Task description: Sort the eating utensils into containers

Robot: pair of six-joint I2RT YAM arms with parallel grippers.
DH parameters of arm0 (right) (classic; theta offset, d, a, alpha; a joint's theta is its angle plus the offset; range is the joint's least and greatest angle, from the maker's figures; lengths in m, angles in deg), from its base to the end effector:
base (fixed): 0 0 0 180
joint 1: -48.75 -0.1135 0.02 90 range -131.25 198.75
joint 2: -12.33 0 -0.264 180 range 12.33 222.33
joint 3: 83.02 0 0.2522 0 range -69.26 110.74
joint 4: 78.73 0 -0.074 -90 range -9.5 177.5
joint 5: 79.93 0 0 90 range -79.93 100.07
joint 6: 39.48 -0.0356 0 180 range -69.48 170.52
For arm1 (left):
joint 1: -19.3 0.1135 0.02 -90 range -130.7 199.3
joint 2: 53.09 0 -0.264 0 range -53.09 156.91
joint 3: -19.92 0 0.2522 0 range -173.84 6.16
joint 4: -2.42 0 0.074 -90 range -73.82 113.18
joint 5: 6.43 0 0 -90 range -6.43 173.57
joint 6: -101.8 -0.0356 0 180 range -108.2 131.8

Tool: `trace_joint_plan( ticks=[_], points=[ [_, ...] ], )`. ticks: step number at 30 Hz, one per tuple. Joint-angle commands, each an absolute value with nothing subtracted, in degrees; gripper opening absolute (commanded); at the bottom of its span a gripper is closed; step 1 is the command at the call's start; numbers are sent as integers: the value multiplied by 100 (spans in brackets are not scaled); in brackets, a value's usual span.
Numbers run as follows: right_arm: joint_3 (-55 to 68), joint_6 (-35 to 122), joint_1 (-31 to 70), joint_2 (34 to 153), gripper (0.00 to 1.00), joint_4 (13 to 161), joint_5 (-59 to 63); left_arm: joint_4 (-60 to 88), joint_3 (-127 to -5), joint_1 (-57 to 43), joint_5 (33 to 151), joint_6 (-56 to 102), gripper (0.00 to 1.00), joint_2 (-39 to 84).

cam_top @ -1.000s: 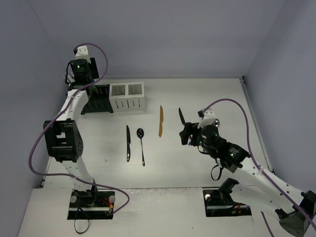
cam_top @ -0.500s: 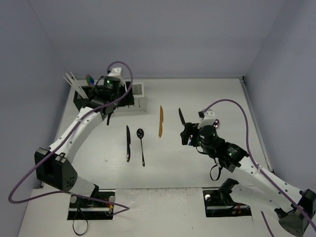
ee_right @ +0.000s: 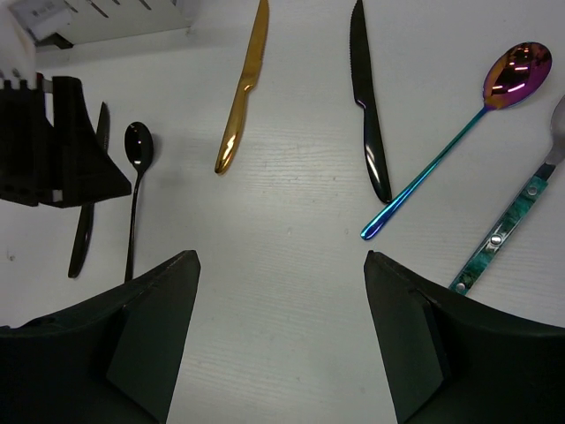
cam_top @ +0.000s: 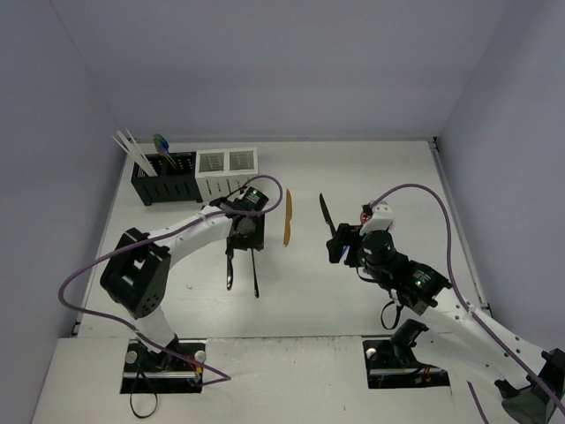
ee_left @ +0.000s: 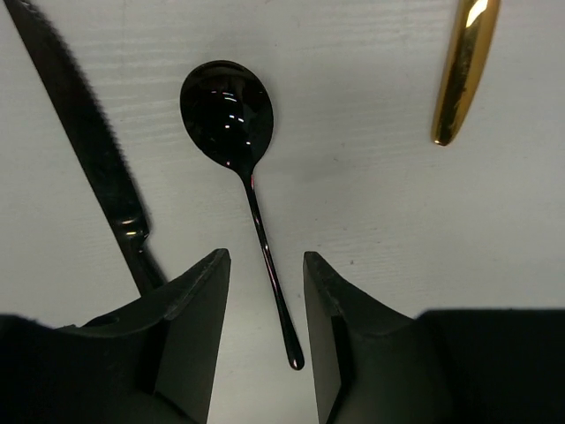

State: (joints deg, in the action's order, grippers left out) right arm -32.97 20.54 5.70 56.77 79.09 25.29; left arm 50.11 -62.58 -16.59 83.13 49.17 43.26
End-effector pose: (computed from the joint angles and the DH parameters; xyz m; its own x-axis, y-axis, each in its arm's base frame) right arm 0.1426 0.1204 0.2921 -0.4178 0.2696 -0.8676 -0.3071 0.8568 0.4141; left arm 0.2807 -0.2028 0.2192 -0.9200 -0.0834 -0.3828 0.0312 0.9584 -0.2839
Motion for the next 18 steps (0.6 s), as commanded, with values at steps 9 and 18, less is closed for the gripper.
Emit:
trace_joint_plan(
  ticks=[9,18],
  points=[
    [-3373,1871,611,5380,73,7968,2730,4839,-6401,-1710,8048,5319,28,4951],
    [-3401,1899,612,5408,73,7959,2780,4745,-6331,-1718,8122,5322,2,5167]
  ],
)
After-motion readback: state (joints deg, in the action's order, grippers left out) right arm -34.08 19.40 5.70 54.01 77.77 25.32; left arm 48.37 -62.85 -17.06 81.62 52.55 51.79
